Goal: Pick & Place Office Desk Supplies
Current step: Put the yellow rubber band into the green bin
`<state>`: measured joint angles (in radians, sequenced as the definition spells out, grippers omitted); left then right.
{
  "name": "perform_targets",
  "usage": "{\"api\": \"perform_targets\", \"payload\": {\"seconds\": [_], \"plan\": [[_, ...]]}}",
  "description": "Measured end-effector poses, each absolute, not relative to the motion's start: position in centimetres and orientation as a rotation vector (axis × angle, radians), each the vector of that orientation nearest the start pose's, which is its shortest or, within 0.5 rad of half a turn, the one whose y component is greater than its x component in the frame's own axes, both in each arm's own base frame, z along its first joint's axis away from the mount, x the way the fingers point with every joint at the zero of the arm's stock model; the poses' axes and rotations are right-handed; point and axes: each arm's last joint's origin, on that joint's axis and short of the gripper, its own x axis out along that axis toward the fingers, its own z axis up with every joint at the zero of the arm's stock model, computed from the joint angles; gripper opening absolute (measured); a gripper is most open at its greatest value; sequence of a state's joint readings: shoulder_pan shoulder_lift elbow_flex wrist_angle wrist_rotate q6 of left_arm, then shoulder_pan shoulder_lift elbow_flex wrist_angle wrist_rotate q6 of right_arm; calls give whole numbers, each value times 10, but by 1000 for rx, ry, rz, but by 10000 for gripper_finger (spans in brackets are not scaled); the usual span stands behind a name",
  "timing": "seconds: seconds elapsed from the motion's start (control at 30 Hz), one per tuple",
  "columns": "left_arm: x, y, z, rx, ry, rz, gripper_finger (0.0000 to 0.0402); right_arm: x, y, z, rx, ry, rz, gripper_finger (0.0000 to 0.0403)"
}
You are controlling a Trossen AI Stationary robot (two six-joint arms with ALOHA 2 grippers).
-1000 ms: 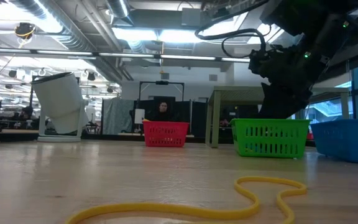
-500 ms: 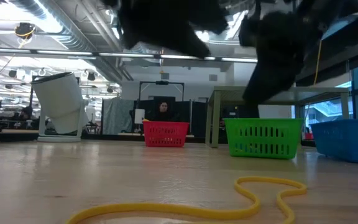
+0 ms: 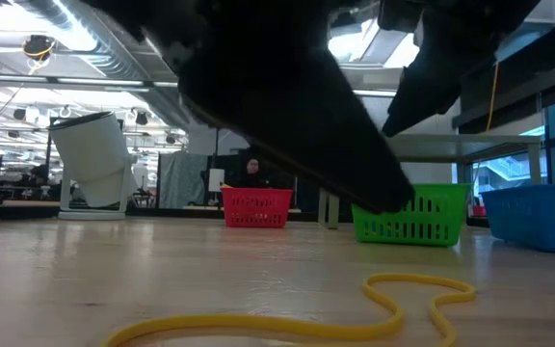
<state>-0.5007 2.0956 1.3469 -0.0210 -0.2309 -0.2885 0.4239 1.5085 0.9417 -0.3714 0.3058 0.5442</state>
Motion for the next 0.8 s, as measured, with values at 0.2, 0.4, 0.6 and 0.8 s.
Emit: {"api": "perform_targets", "payload": {"seconds": [0.2, 0.4, 0.6, 0.8], "plan": [[399, -187, 141, 53, 772, -172, 189, 272, 124, 209, 208, 873, -124, 244], [407, -180, 123, 35, 774, -176, 189, 266, 136, 209, 260, 873, -114, 244], [406, -183, 107, 75, 799, -105, 188, 258, 151, 210, 269, 842, -129, 244], [403, -187, 104, 172, 813, -121, 139, 251, 163, 211, 295, 817, -133, 244]]}}
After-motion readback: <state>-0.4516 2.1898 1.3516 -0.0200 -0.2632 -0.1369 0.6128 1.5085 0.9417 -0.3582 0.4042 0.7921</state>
